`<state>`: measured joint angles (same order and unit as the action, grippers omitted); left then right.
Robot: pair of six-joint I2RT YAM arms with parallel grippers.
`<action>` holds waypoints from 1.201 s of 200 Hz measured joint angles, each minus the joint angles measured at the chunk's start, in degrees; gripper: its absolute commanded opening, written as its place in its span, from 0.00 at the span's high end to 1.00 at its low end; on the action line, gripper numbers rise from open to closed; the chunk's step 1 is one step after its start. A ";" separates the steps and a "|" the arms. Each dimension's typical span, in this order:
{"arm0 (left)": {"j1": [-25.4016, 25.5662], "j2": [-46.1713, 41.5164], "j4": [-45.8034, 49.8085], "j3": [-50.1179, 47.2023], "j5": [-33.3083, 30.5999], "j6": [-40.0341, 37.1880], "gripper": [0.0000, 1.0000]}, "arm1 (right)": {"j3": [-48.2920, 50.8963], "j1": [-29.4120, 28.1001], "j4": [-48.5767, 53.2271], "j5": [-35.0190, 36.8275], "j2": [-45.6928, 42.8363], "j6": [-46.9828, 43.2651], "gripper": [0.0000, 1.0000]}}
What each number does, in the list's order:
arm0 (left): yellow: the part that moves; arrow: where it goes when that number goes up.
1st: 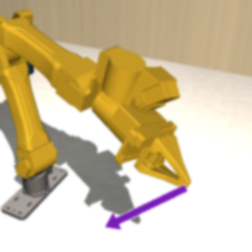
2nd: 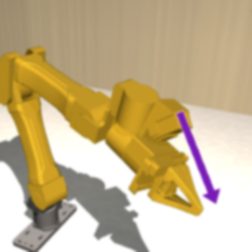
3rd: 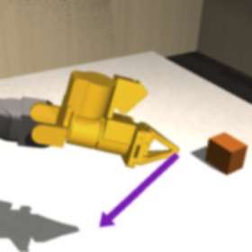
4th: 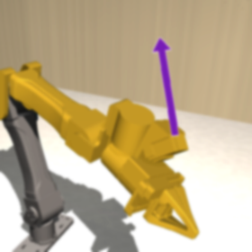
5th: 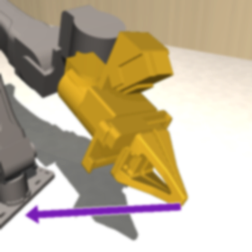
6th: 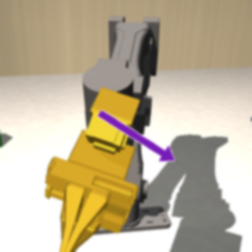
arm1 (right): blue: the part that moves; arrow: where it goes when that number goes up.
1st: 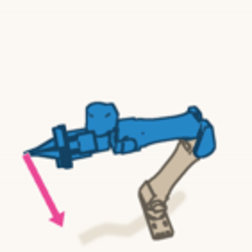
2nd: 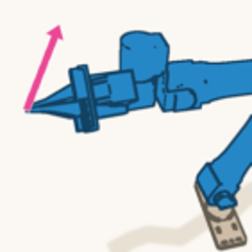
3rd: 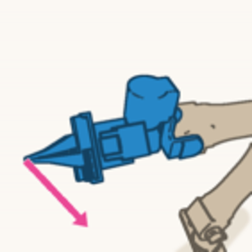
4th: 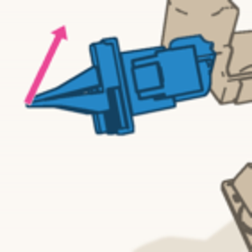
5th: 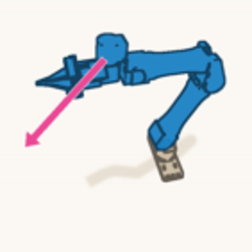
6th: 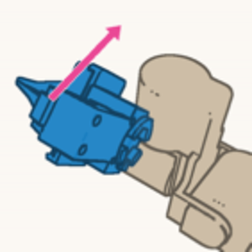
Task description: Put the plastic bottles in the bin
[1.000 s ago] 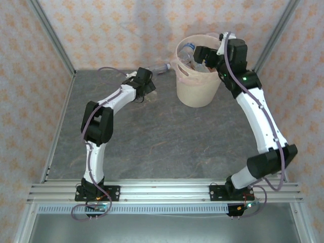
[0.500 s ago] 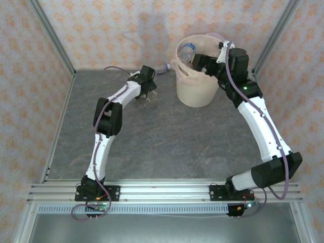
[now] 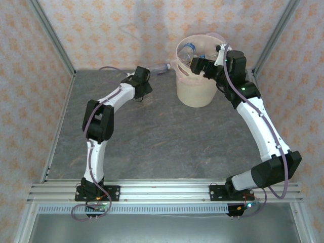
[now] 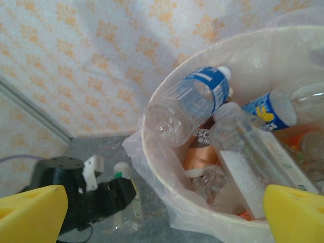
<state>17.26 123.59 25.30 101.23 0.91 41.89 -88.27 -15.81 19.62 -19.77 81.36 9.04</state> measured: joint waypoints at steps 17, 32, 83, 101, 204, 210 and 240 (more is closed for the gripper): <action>0.00 -6.91 -3.65 -4.57 2.49 -0.48 0.52 | 1.79 -0.17 -0.83 -3.23 0.00 0.02 0.01; 0.26 -13.05 -7.26 -7.58 5.03 -1.16 0.52 | 3.30 -0.66 -1.79 -6.05 0.02 0.17 0.01; 3.30 -30.05 -21.16 -14.99 13.05 -1.57 0.52 | 5.42 -5.70 -5.70 -14.45 2.14 0.52 0.01; 4.20 -32.68 -24.06 -16.15 14.75 -1.53 0.52 | 5.77 -7.45 -8.35 -17.51 3.61 1.97 0.01; 6.01 -34.25 -27.76 -17.07 18.49 -1.22 0.51 | 6.40 -11.41 -21.97 -25.70 10.67 5.75 0.01; 6.01 -34.25 -27.80 -17.07 18.56 -1.27 0.51 | 6.40 -11.41 -22.12 -25.86 11.15 5.77 0.02; 5.99 -34.18 -27.76 -17.31 18.86 -0.98 0.50 | 6.12 -11.54 -22.99 -27.15 11.91 5.73 0.20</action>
<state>23.24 89.41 -2.46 83.92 19.77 40.91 -82.15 -27.35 -3.38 -46.92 93.27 14.76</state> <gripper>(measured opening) 0.557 0.876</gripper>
